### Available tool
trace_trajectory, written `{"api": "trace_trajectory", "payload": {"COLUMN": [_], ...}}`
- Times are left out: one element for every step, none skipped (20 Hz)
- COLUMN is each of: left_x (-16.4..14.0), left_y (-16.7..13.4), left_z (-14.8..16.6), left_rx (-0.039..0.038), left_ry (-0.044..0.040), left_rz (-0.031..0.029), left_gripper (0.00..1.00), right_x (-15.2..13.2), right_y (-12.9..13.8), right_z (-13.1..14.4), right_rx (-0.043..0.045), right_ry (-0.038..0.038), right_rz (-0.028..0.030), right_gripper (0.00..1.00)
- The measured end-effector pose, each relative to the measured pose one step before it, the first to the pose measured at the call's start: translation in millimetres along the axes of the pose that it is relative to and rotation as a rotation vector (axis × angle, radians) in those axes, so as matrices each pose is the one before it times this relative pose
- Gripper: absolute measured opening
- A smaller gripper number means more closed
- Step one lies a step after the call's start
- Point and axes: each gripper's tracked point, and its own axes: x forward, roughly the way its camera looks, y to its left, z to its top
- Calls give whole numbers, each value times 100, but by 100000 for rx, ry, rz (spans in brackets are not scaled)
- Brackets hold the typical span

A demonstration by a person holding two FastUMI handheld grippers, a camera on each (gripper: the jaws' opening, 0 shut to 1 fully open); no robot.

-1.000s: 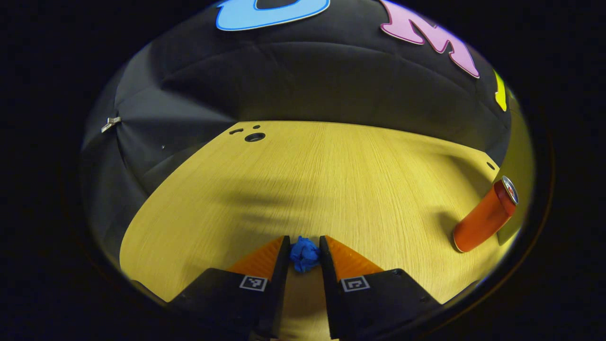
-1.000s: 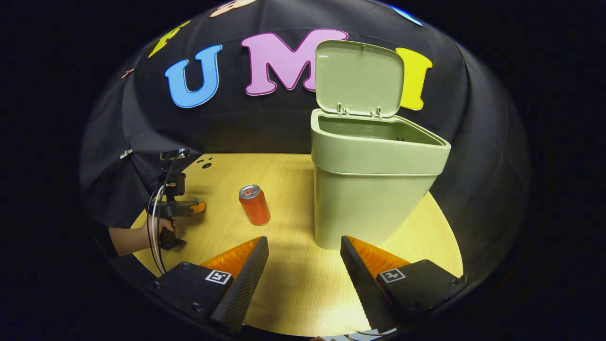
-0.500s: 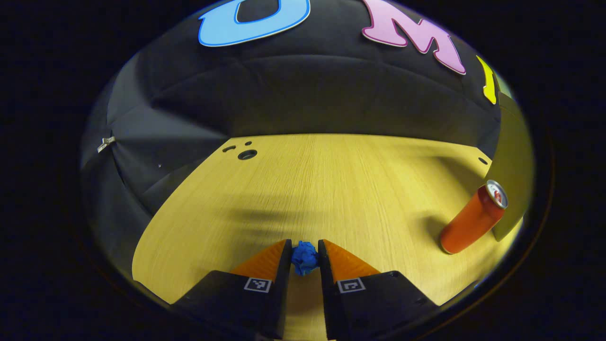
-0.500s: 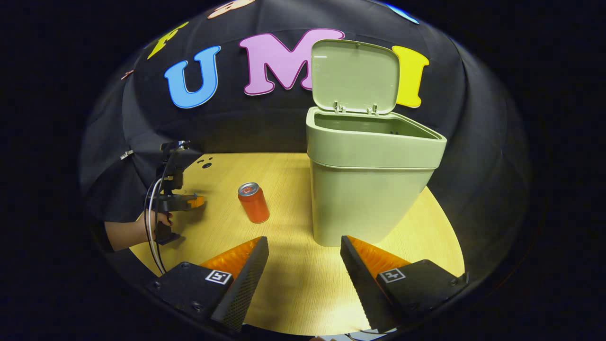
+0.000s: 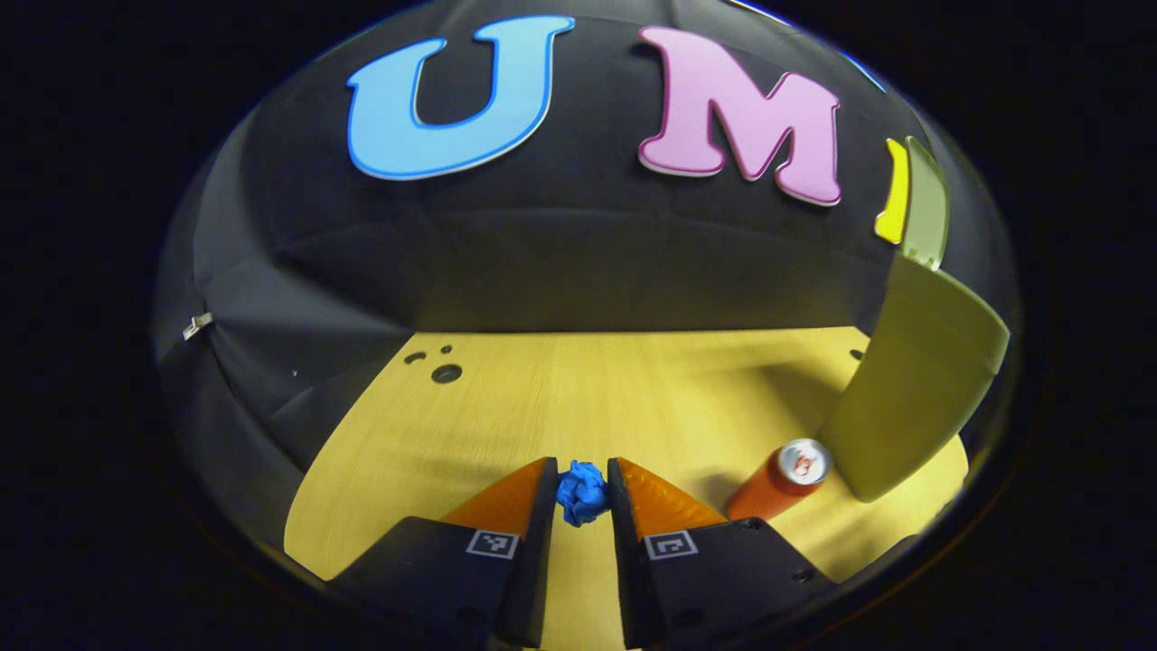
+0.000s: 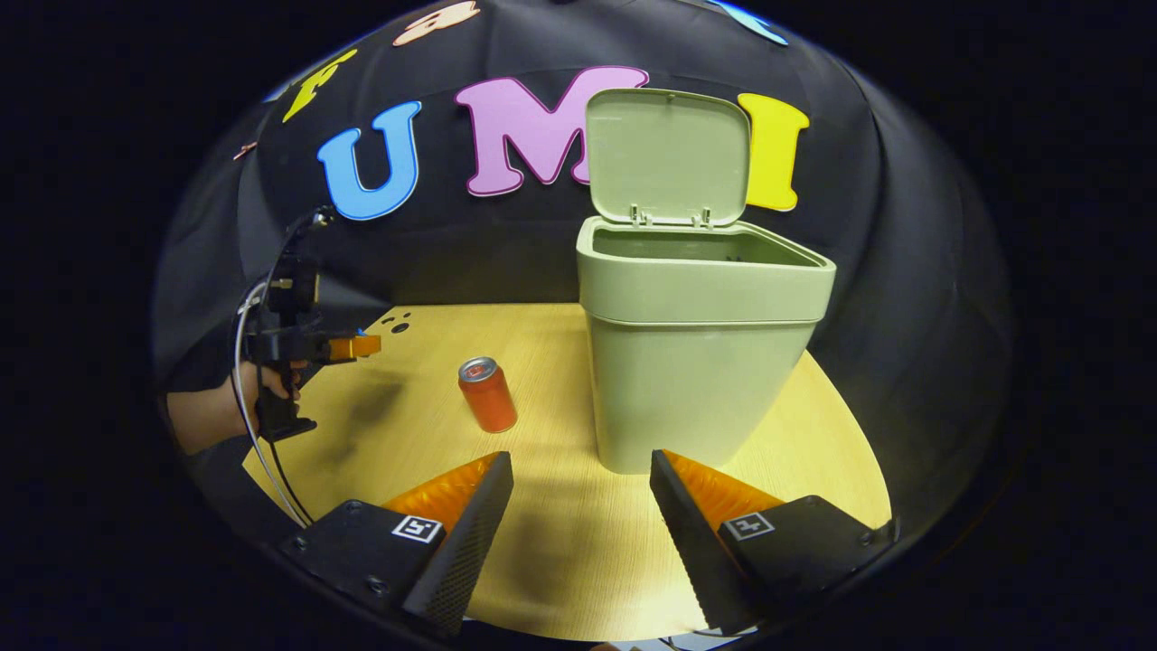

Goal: Press the lid of the desktop garbage bin to open it, pick up the crumpled paper on the desktop and throw it into the bin, then pick up the pop can on the desktop and drop it into the bin, and finally close the garbage bin lid.

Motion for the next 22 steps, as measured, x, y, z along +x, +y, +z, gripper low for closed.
{"api": "trace_trajectory", "payload": {"left_x": [-759,-779,-555,-620,-360,-283,-240,-78,38,37,116,223,192,260,501,514,628,492,484,514,577,459], "left_y": [-1088,-1227,-1312,-1482,-1594,-1656,-1733,-1753,-1482,-1514,-1740,-1497,-1315,-1339,-1273,-1103,-1011,-1186,-1029,-948,-829,-704], "left_z": [1188,1253,1193,1276,1346,1199,999,1121,819,863,850,756,488,515,377,412,310,325,116,210,-111,16], "left_rx": [769,721,777,674,551,289,-375,-571,-658,-302,456,732,772,642,789,682,361,192,145,290,567,799], "left_ry": [-1803,-1719,-1924,-1723,-2016,-1936,-1669,-1372,-1046,-996,-1171,-834,-446,-554,-388,-386,-282,-357,-145,127,354,160], "left_rz": [-1921,-2395,-2542,-2640,-2684,-3187,-3410,-3144,-3343,-3054,-3478,-3270,-3037,-2945,-2657,-2540,-2468,-2562,-2770,-2283,-2168,-1881], "left_gripper": [36,36,34,36,34,38,36,36,36,36,36,36,36,34,34,34,34,34,34,34,34,36], "right_x": [-131,-164,-142,-194,56,4,-88,-4,-83,-9,-47,-97,-15,7,25,40,110,48,157,109,51,85], "right_y": [-255,-269,-287,-353,-261,-285,-191,-251,-139,-228,-154,-205,-236,-243,-166,-304,-411,-323,-256,-217,-126,-177], "right_z": [32,35,62,191,200,153,164,88,85,88,-23,46,82,35,-32,-13,-90,18,-7,-100,-110,-45], "right_rx": [511,242,-46,-128,52,229,233,166,-4,-155,-232,-219,75,245,292,230,225,418,599,645,566,297], "right_ry": [-686,-581,-680,-895,-846,-614,-517,-319,-390,-298,-171,-255,-302,-186,-127,59,179,69,143,432,374,119], "right_rz": [-248,-319,-447,-396,-351,-152,-181,-97,-147,-231,-118,-414,-416,-450,-577,-668,-937,-782,-626,-461,-323,-292], "right_gripper": [96,96,96,96,96,96,96,96,96,96,96,96,96,96,96,96,96,96,96,96,96,96]}}
